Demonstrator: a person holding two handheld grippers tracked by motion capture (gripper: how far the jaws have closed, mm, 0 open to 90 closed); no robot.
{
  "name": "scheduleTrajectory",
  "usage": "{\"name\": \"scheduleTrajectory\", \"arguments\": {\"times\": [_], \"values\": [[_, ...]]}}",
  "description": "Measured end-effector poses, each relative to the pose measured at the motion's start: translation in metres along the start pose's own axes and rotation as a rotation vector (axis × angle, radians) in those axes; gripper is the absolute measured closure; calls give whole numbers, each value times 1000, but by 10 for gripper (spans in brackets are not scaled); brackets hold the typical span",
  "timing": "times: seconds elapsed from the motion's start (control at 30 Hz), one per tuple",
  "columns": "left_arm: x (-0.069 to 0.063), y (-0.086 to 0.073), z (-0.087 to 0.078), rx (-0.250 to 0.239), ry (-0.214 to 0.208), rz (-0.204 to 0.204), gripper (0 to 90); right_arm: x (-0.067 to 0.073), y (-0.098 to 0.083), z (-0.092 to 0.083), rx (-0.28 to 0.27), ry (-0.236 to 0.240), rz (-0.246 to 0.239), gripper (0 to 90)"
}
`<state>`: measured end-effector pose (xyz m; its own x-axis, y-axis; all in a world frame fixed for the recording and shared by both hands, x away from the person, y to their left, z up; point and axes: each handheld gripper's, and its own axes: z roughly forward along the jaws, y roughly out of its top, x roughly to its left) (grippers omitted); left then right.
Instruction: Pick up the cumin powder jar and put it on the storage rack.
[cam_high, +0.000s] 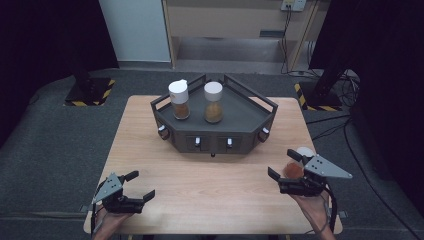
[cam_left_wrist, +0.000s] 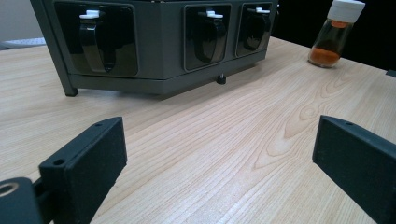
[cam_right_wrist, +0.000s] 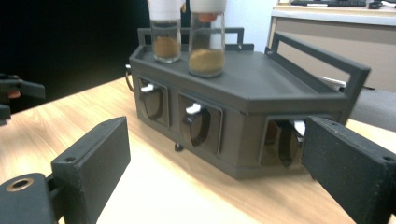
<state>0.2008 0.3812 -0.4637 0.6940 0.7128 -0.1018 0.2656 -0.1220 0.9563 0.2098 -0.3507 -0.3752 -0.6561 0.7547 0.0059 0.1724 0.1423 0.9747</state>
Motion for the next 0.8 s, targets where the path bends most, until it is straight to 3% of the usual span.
{"name": "scheduleTrajectory", "arguments": {"times": [0.43,0.8], "values": [[0,0,0,-1,0,4,18,2,-41,-14,19,-11,16,85],[0,0,0,-2,-5,9,18,2,-56,-20,28,-6,43,84]]}}
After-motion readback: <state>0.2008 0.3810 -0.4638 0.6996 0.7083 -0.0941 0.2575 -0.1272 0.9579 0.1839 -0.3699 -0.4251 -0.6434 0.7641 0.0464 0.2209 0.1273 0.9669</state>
